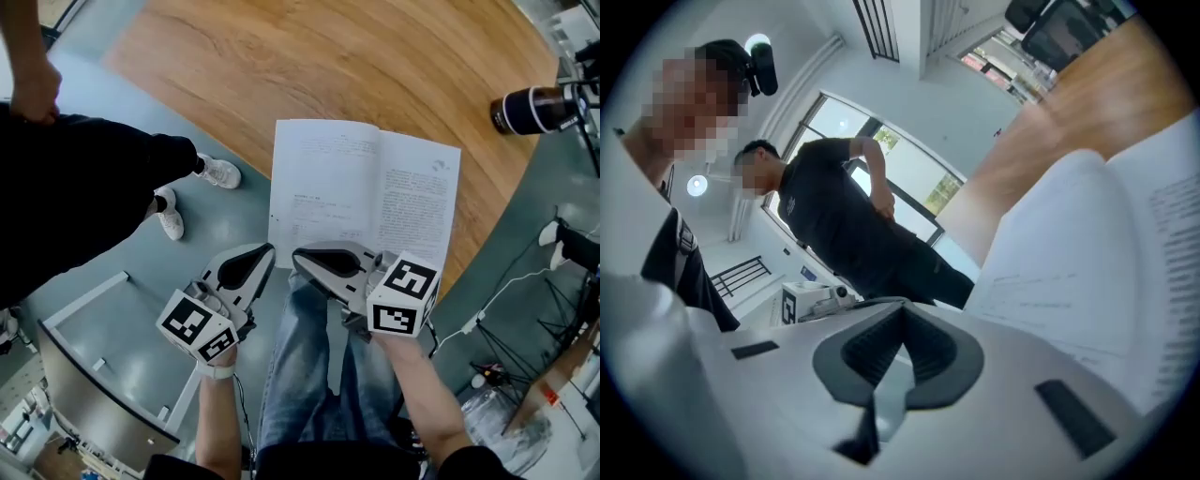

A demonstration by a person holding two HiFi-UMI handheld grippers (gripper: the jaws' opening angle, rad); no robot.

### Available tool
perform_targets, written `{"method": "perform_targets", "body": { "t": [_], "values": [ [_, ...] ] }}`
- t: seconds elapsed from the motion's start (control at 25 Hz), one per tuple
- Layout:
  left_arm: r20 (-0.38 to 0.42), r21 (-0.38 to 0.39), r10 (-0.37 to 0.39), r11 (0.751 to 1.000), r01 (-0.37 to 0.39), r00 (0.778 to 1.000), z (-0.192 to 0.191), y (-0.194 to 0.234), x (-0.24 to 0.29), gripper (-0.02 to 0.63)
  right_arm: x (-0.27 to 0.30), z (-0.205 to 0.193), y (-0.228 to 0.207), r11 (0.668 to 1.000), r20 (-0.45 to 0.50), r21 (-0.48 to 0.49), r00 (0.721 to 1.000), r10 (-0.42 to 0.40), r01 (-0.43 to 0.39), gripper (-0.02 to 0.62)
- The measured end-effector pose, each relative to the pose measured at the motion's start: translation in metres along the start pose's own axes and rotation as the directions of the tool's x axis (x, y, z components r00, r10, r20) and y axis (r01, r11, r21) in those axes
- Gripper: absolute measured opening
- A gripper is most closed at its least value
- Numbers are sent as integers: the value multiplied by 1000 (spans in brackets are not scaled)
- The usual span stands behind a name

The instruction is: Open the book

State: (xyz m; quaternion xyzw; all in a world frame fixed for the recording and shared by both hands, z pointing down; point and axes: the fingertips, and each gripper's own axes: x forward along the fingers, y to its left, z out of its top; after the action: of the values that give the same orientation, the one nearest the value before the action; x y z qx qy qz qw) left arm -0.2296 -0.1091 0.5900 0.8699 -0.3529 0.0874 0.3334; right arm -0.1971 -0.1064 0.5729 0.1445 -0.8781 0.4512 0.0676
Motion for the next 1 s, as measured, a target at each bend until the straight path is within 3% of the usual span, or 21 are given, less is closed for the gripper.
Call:
{"method": "perform_targets", "body": {
  "t": [0.2, 0.36, 0.56, 0.68, 0.88, 1.0],
  "values": [
    [-26, 96, -109, 989, 111, 994, 18, -65, 54, 6, -79, 16, -41, 979, 54, -52, 979, -195, 197, -14],
    [-123, 224, -175, 954, 199, 977, 17, -110, 101, 7, -150, 8, -85, 904, 56, -99, 909, -412, 416, -14],
    [-242, 361, -95, 915, 181, 965, 2, -135, 143, 8, -229, -7, -124, 814, 46, -95, 819, -572, 574, -14],
    [-297, 387, -77, 902, 193, 952, -13, -143, 165, 6, -256, -14, -140, 782, 31, -116, 789, -613, 612, -14],
    [-370, 435, -21, 880, 193, 929, -31, -154, 198, 6, -268, -26, -149, 778, -27, -173, 787, -616, 603, -14],
    [-381, 408, -41, 889, 208, 923, -37, -166, 215, 7, -268, -31, -151, 774, -52, -212, 784, -619, 597, -14]
  ]
}}
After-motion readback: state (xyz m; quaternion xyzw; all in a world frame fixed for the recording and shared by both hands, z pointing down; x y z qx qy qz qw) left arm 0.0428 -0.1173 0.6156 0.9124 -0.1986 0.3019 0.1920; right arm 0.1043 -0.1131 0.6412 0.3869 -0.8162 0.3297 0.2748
